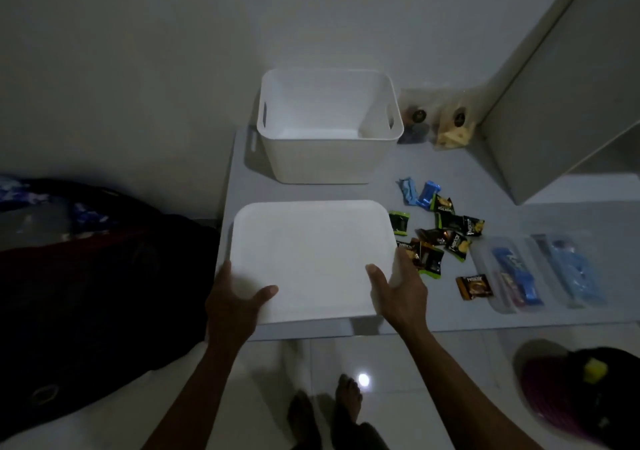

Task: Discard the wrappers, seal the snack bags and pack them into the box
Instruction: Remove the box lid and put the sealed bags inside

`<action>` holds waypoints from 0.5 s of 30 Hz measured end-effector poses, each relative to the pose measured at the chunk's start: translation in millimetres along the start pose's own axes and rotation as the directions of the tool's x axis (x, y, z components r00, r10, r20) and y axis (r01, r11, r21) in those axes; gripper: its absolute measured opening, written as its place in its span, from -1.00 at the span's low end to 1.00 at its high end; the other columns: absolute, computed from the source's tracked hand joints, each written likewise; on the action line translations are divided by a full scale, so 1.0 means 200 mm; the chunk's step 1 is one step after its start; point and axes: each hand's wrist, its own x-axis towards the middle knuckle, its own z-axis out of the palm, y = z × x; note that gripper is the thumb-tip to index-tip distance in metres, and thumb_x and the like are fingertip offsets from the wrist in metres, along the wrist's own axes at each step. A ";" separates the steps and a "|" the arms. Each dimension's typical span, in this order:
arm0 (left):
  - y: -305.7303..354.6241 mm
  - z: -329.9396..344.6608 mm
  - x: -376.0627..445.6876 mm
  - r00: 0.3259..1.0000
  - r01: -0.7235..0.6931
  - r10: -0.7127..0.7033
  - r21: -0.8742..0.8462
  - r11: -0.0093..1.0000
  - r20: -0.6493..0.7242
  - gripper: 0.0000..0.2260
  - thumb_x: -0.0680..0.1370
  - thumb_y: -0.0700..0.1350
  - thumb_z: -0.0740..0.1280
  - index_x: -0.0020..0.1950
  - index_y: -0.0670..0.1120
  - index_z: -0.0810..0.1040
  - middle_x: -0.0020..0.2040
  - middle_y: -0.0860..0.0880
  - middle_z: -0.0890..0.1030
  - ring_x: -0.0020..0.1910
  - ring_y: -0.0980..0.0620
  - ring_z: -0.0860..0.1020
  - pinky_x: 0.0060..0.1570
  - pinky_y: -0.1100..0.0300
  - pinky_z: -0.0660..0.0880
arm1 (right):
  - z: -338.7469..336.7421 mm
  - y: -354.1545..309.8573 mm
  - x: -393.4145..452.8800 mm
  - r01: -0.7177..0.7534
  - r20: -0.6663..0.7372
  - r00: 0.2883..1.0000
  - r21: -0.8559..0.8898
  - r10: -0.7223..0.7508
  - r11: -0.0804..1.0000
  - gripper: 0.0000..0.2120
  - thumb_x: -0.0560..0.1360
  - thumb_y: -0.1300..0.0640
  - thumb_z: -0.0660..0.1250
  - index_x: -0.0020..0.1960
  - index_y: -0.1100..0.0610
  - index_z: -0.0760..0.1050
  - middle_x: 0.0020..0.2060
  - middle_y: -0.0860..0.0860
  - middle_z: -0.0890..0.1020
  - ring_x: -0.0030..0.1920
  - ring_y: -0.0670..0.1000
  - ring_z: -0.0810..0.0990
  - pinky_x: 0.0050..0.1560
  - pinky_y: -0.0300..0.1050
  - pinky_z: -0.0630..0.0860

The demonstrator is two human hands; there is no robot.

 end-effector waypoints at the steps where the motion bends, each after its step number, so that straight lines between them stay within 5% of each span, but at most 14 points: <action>1: -0.03 0.03 0.02 1.000 0.020 -0.020 0.007 1.000 0.016 -0.09 0.33 0.00 0.59 0.55 -0.12 0.20 0.50 -0.15 0.33 0.46 -0.14 0.31 0.39 0.04 0.25 | 0.02 0.04 0.02 -0.019 0.012 1.000 -0.004 0.019 1.000 -0.25 0.50 -0.07 0.42 0.55 0.16 0.19 0.47 0.08 0.38 0.45 0.05 0.34 0.32 -0.22 0.21; 7: -0.19 0.22 0.17 0.997 0.056 -0.059 0.073 0.996 0.041 -0.10 0.31 0.01 0.61 0.53 -0.18 0.24 0.48 -0.17 0.36 0.43 -0.13 0.36 0.37 0.11 0.29 | 0.15 0.26 0.16 -0.042 0.028 0.999 -0.061 0.044 0.997 -0.24 0.49 -0.09 0.42 0.54 0.20 0.20 0.44 0.10 0.41 0.43 0.08 0.37 0.37 -0.14 0.25; 10: -0.21 0.27 0.21 0.999 0.038 -0.043 0.139 0.990 0.029 -0.16 0.30 0.05 0.60 0.46 -0.22 0.33 0.37 -0.21 0.47 0.32 -0.18 0.46 0.23 0.17 0.36 | 0.20 0.33 0.21 -0.019 0.017 1.000 -0.166 0.022 0.986 -0.21 0.46 -0.26 0.35 0.52 0.17 0.25 0.40 0.13 0.45 0.39 0.14 0.41 0.38 0.15 0.38; 13: -0.27 0.32 0.25 1.000 0.027 -0.025 0.207 0.978 -0.014 0.02 0.18 0.39 0.48 0.48 -0.11 0.30 0.36 -0.18 0.47 0.33 -0.19 0.45 0.30 -0.08 0.44 | 0.22 0.38 0.23 0.017 0.014 1.000 -0.277 -0.014 0.961 -0.22 0.49 -0.26 0.32 0.53 0.16 0.20 0.45 0.15 0.38 0.45 0.17 0.30 0.42 0.21 0.27; 15: -0.29 0.35 0.24 1.000 0.020 -0.014 0.240 0.971 -0.026 0.00 0.23 0.35 0.49 0.52 -0.12 0.25 0.42 -0.18 0.40 0.41 -0.18 0.35 0.37 -0.11 0.35 | 0.24 0.40 0.24 0.044 0.004 0.999 -0.319 -0.045 0.947 -0.25 0.49 -0.27 0.28 0.51 0.15 0.22 0.43 0.14 0.38 0.45 0.16 0.29 0.41 0.22 0.25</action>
